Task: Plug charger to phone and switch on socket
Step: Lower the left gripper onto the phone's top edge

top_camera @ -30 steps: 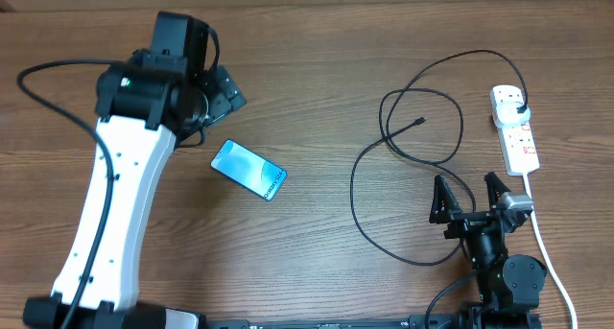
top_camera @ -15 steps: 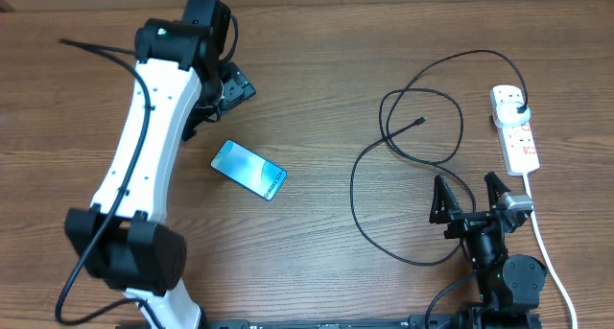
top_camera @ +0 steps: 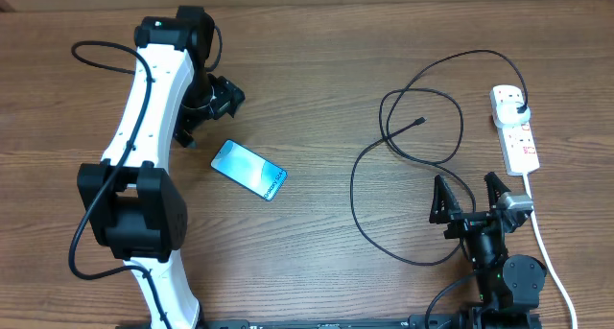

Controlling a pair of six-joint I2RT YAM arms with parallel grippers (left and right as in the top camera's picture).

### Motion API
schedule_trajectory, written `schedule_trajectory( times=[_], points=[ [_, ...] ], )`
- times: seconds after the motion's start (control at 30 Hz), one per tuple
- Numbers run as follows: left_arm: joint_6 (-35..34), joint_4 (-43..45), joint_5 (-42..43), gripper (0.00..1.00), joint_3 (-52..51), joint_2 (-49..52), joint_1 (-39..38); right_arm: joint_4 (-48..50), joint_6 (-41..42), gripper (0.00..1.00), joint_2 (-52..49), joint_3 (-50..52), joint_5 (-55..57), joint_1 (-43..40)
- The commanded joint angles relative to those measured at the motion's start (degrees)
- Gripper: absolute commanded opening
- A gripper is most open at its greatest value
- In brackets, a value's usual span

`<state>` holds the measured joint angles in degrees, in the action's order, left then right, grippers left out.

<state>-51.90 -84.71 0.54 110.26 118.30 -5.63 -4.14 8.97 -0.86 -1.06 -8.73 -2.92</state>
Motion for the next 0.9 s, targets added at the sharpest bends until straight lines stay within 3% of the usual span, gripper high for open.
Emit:
schedule_trajectory(
  times=[0.0,0.37,0.6,0.87],
  points=[
    [-2.64,-0.31,0.59,1.00,1.22,1.44,-0.37,0.15,-0.09,1.00,0.37,0.61,0.35,0.07],
    [-8.55,-0.17,1.31,1.00,1.22,5.51,-0.39,0.17,-0.09,1.00,0.37,0.61,0.35,0.07],
    [-9.07,-1.22,6.75,1.00,1.16,9.03,-0.46,0.17,-0.09,1.00,0.37,0.61,0.35,0.07],
    [-15.39,-0.42,6.86,1.00,-2.80,11.37,-2.60,0.17,-0.09,1.00,0.37,0.61,0.35,0.07]
  ],
)
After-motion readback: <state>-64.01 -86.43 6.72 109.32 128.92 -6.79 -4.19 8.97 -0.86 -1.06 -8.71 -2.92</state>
